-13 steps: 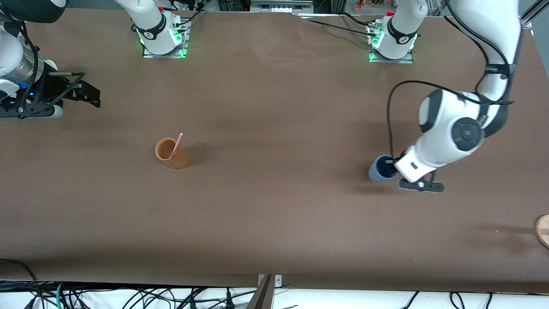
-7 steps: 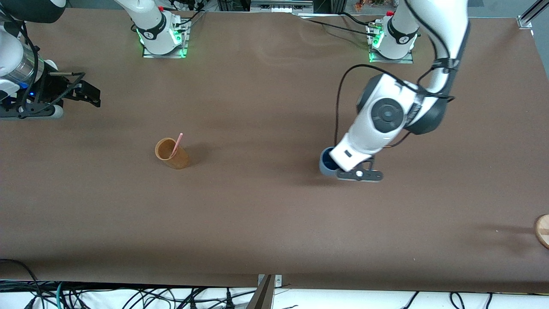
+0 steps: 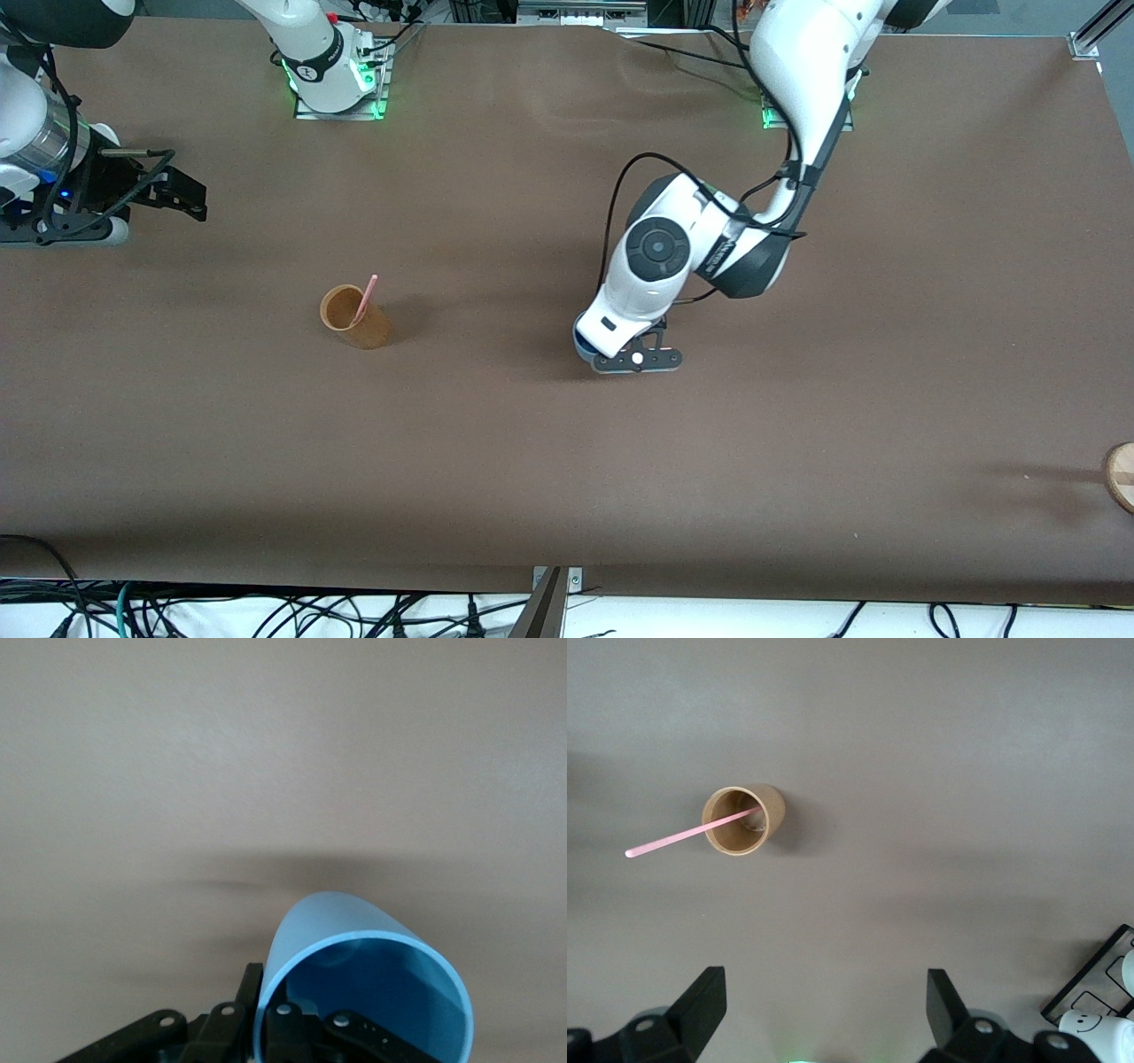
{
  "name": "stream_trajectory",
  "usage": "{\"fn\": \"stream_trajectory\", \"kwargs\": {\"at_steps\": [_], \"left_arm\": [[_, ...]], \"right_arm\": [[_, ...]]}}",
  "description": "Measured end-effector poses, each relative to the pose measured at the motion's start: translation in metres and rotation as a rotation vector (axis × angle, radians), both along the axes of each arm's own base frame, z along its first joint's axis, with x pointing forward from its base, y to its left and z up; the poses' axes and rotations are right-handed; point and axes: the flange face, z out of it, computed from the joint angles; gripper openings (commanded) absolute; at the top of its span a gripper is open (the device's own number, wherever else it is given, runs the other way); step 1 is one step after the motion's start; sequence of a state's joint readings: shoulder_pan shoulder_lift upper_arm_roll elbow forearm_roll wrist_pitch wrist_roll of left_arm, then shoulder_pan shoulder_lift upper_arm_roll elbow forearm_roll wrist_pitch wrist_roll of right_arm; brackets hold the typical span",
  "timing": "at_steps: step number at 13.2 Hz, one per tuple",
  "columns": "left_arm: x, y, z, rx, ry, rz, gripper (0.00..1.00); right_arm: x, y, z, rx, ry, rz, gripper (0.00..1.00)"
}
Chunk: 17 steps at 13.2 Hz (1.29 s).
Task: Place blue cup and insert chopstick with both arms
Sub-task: 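Carry the blue cup with the left gripper toward the tan cup, then set down the blue cup while the right gripper reaches the chopstick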
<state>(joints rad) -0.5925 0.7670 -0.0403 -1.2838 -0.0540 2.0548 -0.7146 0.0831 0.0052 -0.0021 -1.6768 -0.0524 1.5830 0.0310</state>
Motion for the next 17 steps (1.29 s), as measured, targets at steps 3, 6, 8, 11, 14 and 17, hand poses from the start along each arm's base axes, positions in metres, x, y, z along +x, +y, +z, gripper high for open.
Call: {"fn": "stream_trajectory", "kwargs": {"at_steps": [3, 6, 8, 11, 14, 17], "left_arm": [[-0.005, -0.025, -0.018, 0.001, 0.006, 0.06, 0.0], [-0.012, -0.047, -0.038, 0.006, 0.014, 0.108, 0.0], [-0.017, -0.054, -0.053, 0.015, 0.025, 0.113, 0.0], [-0.016, -0.056, -0.053, 0.02, 0.027, 0.113, 0.3], [-0.017, -0.057, -0.055, 0.023, 0.03, 0.111, 1.0], [-0.016, -0.057, -0.055, 0.023, 0.028, 0.111, 1.0]], "right_arm": [[0.0, 0.0, 0.0, 0.0, 0.0, -0.002, 1.0], [0.0, 0.0, 0.0, 0.001, -0.002, -0.002, 1.0], [0.001, 0.0, 0.0, 0.001, -0.002, -0.002, 1.0], [0.007, 0.003, -0.005, 0.009, -0.004, 0.0, 1.0], [0.02, 0.009, -0.039, 0.01, 0.063, 0.017, 1.0], [0.026, 0.029, -0.057, 0.014, 0.094, 0.07, 1.0]]}}
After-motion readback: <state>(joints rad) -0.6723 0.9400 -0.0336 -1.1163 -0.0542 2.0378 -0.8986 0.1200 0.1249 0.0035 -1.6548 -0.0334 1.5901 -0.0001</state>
